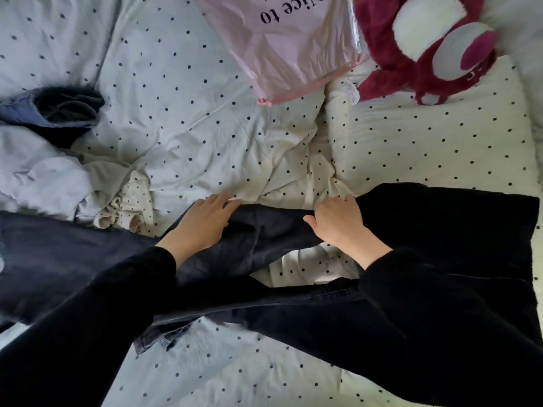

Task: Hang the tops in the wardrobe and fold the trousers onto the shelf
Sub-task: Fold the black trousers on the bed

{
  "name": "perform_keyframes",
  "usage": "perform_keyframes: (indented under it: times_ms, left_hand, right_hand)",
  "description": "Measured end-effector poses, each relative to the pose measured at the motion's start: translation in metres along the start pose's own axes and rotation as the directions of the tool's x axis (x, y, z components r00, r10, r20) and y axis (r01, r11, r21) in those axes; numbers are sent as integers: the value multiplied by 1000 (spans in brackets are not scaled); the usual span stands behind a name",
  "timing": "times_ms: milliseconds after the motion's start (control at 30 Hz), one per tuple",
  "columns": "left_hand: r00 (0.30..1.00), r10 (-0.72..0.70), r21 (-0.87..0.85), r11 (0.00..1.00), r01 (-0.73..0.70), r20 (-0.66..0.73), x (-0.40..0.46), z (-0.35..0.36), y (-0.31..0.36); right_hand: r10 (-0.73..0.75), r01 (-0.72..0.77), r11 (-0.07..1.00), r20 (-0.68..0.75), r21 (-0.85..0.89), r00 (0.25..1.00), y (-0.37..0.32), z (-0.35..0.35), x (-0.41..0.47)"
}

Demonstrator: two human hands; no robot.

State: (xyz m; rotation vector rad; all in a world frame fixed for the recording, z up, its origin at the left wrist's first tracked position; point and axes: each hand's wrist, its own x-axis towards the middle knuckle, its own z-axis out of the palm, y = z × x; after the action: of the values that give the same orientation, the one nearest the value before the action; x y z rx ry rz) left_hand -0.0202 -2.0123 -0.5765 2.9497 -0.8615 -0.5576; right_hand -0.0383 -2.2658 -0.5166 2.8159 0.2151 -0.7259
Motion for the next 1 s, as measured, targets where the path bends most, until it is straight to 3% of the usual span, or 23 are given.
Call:
perform_keyframes:
  times_ms: [100, 200, 267, 367, 467, 533, 633, 700, 767, 833, 900, 967, 1000]
  left_hand:
    - [981, -96, 82, 993, 83, 167, 11, 4, -6]
    - [987, -91, 89, 993, 80, 134, 4, 3, -10]
    - [988, -89, -20, 996, 92, 124, -4, -1, -13]
    - [970, -228, -213, 955, 205, -85, -20, -28, -19]
    - [911, -248, -252, 953, 168, -329, -34, -66, -25]
    - [857, -240, -208, 965, 160, -456, -38, -109, -27]
    - [701, -181, -85, 982, 170, -690, -37, -189, -27]
    - [599, -96, 46, 975, 217, -795, -31, -225, -21]
    - [552, -14, 142, 961, 239, -834, -31, -242, -16]
    - [564, 25, 174, 962, 211, -826, -37, -231, -18]
    - [622, 25, 154, 976, 155, -783, -54, -197, -21]
    - [723, 7, 126, 986, 110, -691, -76, -157, -18]
    - [802, -3, 120, 988, 93, -597, -86, -138, -14]
  right_hand:
    - [-2, 2, 1000, 21, -3, 1000, -6, 10, 9]
    - [-27, 27, 1000, -7, 9, 1000, -13, 11, 7]
    - [-65, 65, 998, -47, -8, 997, -16, 9, 0]
    - [-42, 44, 999, -182, 8, 983, -13, -12, -13]
    - [61, -37, 996, -311, 83, 949, -13, -36, -25]
    - [171, -103, 977, -395, 188, 903, -12, -62, -31]
    - [301, -153, 940, -530, 305, 793, -3, -106, -39]
    - [373, -181, 909, -540, 376, 754, 7, -128, -45]
    - [444, -201, 867, -526, 456, 725, 17, -140, -50]
    - [445, -200, 875, -566, 442, 694, 18, -134, -55]
    - [366, -173, 920, -618, 351, 696, 11, -117, -66]
    - [246, -121, 953, -480, 276, 842, -2, -90, -71]
    - [183, -108, 967, -335, 231, 924, -9, -78, -72]
